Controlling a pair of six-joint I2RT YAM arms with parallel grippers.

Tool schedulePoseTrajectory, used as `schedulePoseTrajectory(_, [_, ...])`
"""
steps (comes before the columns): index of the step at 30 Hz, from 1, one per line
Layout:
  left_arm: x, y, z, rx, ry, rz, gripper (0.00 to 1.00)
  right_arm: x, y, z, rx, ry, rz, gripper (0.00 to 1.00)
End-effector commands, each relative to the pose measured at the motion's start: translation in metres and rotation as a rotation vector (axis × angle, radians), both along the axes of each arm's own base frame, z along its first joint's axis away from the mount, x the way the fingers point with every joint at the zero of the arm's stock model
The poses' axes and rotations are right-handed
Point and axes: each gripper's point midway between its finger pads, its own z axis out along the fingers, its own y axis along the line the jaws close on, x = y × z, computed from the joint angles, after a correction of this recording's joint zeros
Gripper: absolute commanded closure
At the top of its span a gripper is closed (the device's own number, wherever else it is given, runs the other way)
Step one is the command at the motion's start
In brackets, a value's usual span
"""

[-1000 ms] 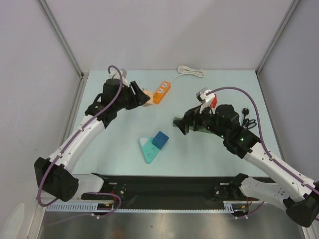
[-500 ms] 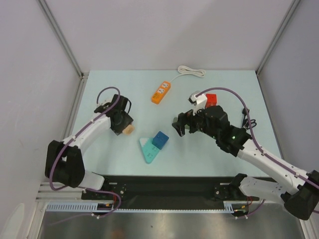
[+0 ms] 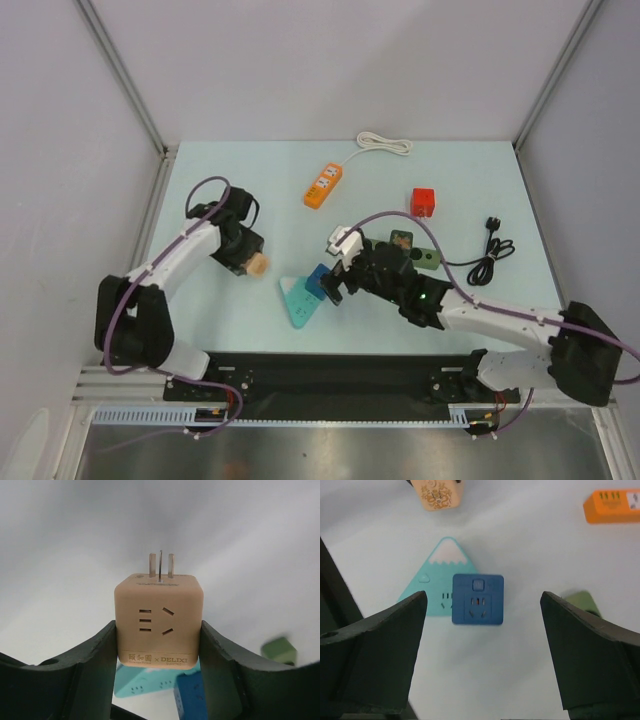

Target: Insert the plug

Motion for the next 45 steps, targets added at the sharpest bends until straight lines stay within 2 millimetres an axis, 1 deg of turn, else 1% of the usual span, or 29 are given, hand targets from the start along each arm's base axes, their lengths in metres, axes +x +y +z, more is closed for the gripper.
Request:
schedulePoseTrajectory(1, [0.011, -0.007, 0.058, -0.094, -0.154, 0.024, 1.00, 0.013, 0.040, 0.030, 0.036, -0.288, 0.111, 0.00])
schedulePoseTrajectory(3, [0.008, -0.009, 0.070, -0.123, -0.181, 0.018, 1.00, 0.016, 0.054, 0.031, 0.033, -0.327, 0.132, 0.00])
schedulePoseTrajectory(5, [0.002, -0.014, 0.074, -0.163, -0.184, 0.007, 0.99, 0.017, 0.073, 0.026, 0.025, -0.353, 0.173, 0.00])
schedulePoseTrajectory(9, [-0.010, -0.017, 0.086, -0.212, -0.222, 0.002, 1.00, 0.016, 0.099, 0.026, 0.027, -0.406, 0.225, 0.00])
schedulePoseTrajectory(10, [-0.014, -0.017, 0.084, -0.216, -0.219, 0.001, 1.00, 0.015, 0.104, 0.026, 0.022, -0.417, 0.230, 0.00])
schedulePoseTrajectory(11, [-0.016, -0.018, 0.085, -0.227, -0.221, -0.003, 1.00, 0.011, 0.112, 0.018, -0.004, -0.428, 0.247, 0.00])
schedulePoseTrajectory(12, [-0.019, -0.018, 0.086, -0.233, -0.228, -0.005, 0.99, 0.012, 0.118, 0.025, -0.003, -0.447, 0.243, 0.00])
schedulePoseTrajectory(15, [-0.024, -0.021, 0.089, -0.261, -0.242, -0.011, 1.00, 0.015, 0.135, 0.017, -0.049, -0.470, 0.243, 0.00])
schedulePoseTrajectory(17, [-0.027, -0.021, 0.092, -0.271, -0.268, -0.015, 1.00, 0.014, 0.143, 0.015, -0.063, -0.488, 0.253, 0.00])
schedulePoseTrajectory(18, [-0.028, -0.021, 0.093, -0.272, -0.274, -0.015, 1.00, 0.016, 0.146, 0.009, -0.076, -0.494, 0.241, 0.00])
schedulePoseTrajectory(19, [-0.032, -0.025, 0.095, -0.297, -0.275, -0.029, 1.00, 0.016, 0.152, 0.015, -0.072, -0.510, 0.240, 0.00])
schedulePoseTrajectory(22, [-0.036, -0.030, 0.094, -0.334, -0.283, -0.044, 1.00, 0.016, 0.167, 0.009, -0.111, -0.527, 0.254, 0.00])
schedulePoseTrajectory(24, [-0.039, -0.030, 0.097, -0.343, -0.296, -0.052, 1.00, 0.018, 0.173, 0.010, -0.136, -0.564, 0.226, 0.00])
schedulePoseTrajectory(25, [-0.040, -0.031, 0.095, -0.349, -0.295, -0.055, 1.00, 0.019, 0.175, 0.004, -0.152, -0.567, 0.224, 0.00])
schedulePoseTrajectory(26, [-0.042, -0.032, 0.097, -0.356, -0.301, -0.058, 1.00, 0.019, 0.180, 0.011, -0.140, -0.578, 0.221, 0.00])
schedulePoseTrajectory(27, [-0.044, -0.032, 0.097, -0.361, -0.299, -0.062, 1.00, 0.019, 0.182, 0.006, -0.155, -0.567, 0.230, 0.00])
schedulePoseTrajectory(28, [-0.046, -0.033, 0.095, -0.366, -0.294, -0.065, 1.00, 0.019, 0.184, 0.007, -0.153, -0.565, 0.231, 0.00])
schedulePoseTrajectory(30, [-0.048, -0.033, 0.097, -0.370, -0.304, -0.070, 1.00, 0.023, 0.189, 0.005, -0.156, -0.566, 0.216, 0.03])
schedulePoseTrajectory(31, [-0.048, -0.033, 0.098, -0.371, -0.309, -0.069, 1.00, 0.023, 0.190, 0.004, -0.162, -0.565, 0.214, 0.13])
schedulePoseTrajectory(34, [-0.050, -0.033, 0.098, -0.375, -0.314, -0.071, 1.00, 0.026, 0.193, 0.003, -0.163, -0.573, 0.187, 0.66])
schedulePoseTrajectory(36, [-0.051, -0.033, 0.099, -0.379, -0.314, -0.075, 1.00, 0.027, 0.193, 0.004, -0.162, -0.576, 0.180, 0.79])
schedulePoseTrajectory(37, [-0.051, -0.033, 0.099, -0.378, -0.317, -0.075, 1.00, 0.027, 0.194, 0.005, -0.163, -0.574, 0.178, 0.88])
schedulePoseTrajectory(39, [-0.047, -0.037, 0.101, -0.390, -0.330, -0.096, 0.98, 0.027, 0.193, -0.003, -0.185, -0.560, 0.174, 1.00])
schedulePoseTrajectory(40, [-0.047, -0.037, 0.101, -0.386, -0.331, -0.105, 0.98, 0.027, 0.193, -0.003, -0.186, -0.560, 0.174, 1.00])
schedulePoseTrajectory(41, [-0.046, -0.038, 0.103, -0.392, -0.335, -0.115, 0.94, 0.028, 0.191, -0.004, -0.189, -0.562, 0.167, 1.00])
schedulePoseTrajectory(42, [-0.043, -0.041, 0.107, -0.399, -0.348, -0.126, 0.79, 0.029, 0.189, 0.001, -0.175, -0.569, 0.155, 1.00])
schedulePoseTrajectory(43, [-0.042, -0.042, 0.107, -0.397, -0.351, -0.147, 0.75, 0.029, 0.185, -0.003, -0.181, -0.566, 0.148, 1.00])
schedulePoseTrajectory(44, [-0.041, -0.043, 0.110, -0.398, -0.360, -0.159, 0.72, 0.032, 0.183, 0.001, -0.167, -0.572, 0.129, 1.00])
schedulePoseTrajectory(45, [-0.040, -0.044, 0.115, -0.405, -0.373, -0.171, 0.77, 0.033, 0.181, 0.002, -0.164, -0.575, 0.119, 1.00])
